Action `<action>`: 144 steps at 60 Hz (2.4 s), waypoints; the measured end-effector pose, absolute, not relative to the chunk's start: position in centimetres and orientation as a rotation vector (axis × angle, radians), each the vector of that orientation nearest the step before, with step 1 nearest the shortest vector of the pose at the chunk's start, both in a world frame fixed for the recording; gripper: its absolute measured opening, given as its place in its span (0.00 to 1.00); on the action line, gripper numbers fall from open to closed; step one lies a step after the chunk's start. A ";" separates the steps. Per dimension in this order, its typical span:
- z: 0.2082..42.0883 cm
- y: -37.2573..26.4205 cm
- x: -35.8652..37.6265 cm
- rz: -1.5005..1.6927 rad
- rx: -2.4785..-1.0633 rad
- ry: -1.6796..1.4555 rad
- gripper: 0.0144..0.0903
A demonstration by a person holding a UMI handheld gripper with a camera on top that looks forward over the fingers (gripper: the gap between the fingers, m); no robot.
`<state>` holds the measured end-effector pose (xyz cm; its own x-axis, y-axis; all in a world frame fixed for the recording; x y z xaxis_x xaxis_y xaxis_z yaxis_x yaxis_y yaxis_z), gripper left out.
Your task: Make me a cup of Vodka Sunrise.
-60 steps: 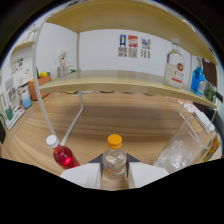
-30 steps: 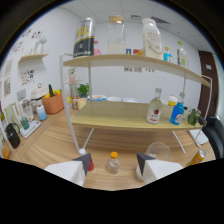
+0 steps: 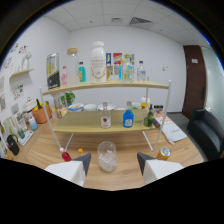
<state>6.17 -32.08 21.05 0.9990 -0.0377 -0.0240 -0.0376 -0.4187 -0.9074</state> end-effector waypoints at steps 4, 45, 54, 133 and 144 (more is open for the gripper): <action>23.9 -30.8 7.6 -0.001 -1.962 0.072 0.94; 36.9 -10.9 12.4 0.018 -1.791 0.061 0.56; 36.3 -10.3 12.1 0.036 -1.804 0.057 0.30; 16.4 -20.8 13.4 -0.690 -1.921 -0.684 0.28; 16.7 -20.2 13.4 -1.036 -1.743 -1.079 0.28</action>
<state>13.40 -20.22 16.75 0.2942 0.2560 0.9208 0.9307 -0.2961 -0.2150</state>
